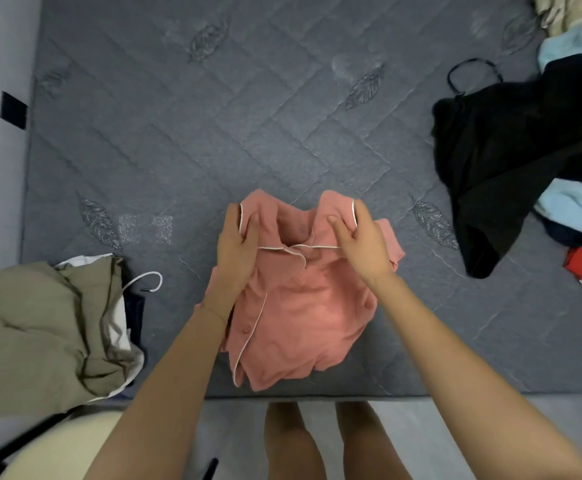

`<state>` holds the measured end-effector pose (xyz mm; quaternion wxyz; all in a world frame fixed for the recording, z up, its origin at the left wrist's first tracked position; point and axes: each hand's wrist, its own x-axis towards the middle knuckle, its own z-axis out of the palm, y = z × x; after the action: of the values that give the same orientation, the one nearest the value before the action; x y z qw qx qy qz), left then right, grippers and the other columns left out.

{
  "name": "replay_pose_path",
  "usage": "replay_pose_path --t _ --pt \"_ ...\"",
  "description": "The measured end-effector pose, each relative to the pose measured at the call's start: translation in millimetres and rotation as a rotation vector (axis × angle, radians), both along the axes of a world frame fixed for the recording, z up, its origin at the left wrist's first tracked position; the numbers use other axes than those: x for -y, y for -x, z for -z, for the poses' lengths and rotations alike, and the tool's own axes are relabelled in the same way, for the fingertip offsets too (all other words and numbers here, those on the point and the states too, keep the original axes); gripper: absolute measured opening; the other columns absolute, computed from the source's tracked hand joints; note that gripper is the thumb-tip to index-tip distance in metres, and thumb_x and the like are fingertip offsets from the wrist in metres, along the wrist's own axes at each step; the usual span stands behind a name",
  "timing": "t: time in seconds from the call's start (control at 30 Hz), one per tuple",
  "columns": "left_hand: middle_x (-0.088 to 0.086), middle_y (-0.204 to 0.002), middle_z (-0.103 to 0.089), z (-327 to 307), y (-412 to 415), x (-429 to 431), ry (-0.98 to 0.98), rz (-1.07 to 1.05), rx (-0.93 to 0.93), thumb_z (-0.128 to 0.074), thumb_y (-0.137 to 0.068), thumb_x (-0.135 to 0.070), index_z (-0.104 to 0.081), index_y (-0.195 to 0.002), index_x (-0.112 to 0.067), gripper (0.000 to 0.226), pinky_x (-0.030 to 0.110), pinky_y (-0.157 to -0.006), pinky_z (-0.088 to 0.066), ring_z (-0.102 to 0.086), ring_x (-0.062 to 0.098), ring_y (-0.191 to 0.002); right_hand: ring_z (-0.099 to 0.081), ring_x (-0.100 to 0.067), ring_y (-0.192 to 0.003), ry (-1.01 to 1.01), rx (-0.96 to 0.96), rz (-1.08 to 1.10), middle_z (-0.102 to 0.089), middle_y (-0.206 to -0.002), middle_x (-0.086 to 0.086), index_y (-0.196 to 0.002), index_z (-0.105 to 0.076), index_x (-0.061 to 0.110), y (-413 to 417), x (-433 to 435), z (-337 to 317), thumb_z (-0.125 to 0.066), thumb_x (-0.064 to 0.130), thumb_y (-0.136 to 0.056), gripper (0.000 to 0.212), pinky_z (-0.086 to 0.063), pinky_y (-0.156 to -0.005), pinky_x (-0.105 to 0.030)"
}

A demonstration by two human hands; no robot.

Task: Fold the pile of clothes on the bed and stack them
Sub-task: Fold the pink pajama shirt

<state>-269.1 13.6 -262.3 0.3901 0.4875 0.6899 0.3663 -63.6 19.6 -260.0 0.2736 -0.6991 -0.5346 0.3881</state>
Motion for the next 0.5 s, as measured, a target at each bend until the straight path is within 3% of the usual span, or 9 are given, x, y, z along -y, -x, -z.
replay_pose_path --t 0.07,0.2,0.27,0.33,0.4,0.5 --pt "-0.024 -0.08 -0.054 -26 4 -2 -0.022 0.026 0.014 -0.053 -0.098 -0.022 -0.047 -0.09 -0.023 0.009 0.015 -0.07 -0.04 -0.051 -0.009 -0.074 -0.03 -0.017 -0.05 -0.051 0.023 -0.022 -0.028 -0.05 0.008 -0.077 -0.03 0.027 -1 -2 -29 -0.063 0.033 -0.092 0.038 -0.034 -0.056 -0.039" --pt "-0.018 -0.094 -0.06 -72 13 -1 -0.016 0.11 0.011 -0.05 -0.1 -0.023 -0.056 -0.101 -0.025 0.006 0.002 -0.073 -0.037 -0.052 -0.02 -0.083 -0.044 -0.022 -0.064 -0.115 0.049 -0.036 -0.042 -0.06 0.007 -0.084 -0.04 0.019 -8 -3 -79 -0.069 0.034 -0.087 0.033 -0.037 -0.061 -0.038" --pt "-0.015 -0.102 -0.061 -89 21 3 0.033 0.121 0.016 -0.041 -0.105 -0.022 -0.059 -0.105 -0.026 0.019 0.005 -0.085 -0.038 -0.052 -0.017 -0.09 -0.054 -0.012 -0.072 -0.119 -0.018 -0.033 -0.054 -0.07 0.012 -0.088 -0.046 0.016 -15 0 -97 -0.072 0.033 -0.084 0.031 -0.042 -0.068 -0.035" --pt "-0.01 -0.113 -0.06 -102 29 7 0.102 0.115 0.039 -0.037 -0.106 -0.024 -0.059 -0.115 -0.022 0.024 0.013 -0.098 -0.036 -0.051 -0.005 -0.105 -0.052 -0.001 -0.072 -0.099 -0.021 -0.036 -0.055 -0.071 0.019 -0.088 -0.047 0.019 -21 5 -112 -0.075 0.035 -0.08 0.033 -0.042 -0.068 -0.031" --pt "-0.017 -0.106 -0.059 -113 34 13 0.11 0.128 0.037 -0.043 -0.104 -0.023 -0.058 -0.107 -0.031 0.017 0.007 -0.09 -0.037 -0.051 -0.004 -0.099 -0.049 -0.007 -0.07 -0.05 0.041 -0.027 -0.05 -0.072 0.017 -0.092 -0.044 0.022 -22 11 -123 -0.08 0.04 -0.074 0.044 -0.038 -0.064 -0.031" --pt "-0.02 -0.097 -0.056 -129 36 22 0.125 0.093 0.031 -0.059 -0.096 -0.025 -0.054 -0.102 -0.027 0.009 0.013 -0.081 -0.04 -0.053 0.001 -0.089 -0.059 -0.022 -0.095 0.04 0.039 0.025 -0.056 -0.094 0.003 -0.119 -0.041 0.018 -16 21 -138 -0.085 0.038 -0.069 0.069 -0.044 -0.078 -0.033"
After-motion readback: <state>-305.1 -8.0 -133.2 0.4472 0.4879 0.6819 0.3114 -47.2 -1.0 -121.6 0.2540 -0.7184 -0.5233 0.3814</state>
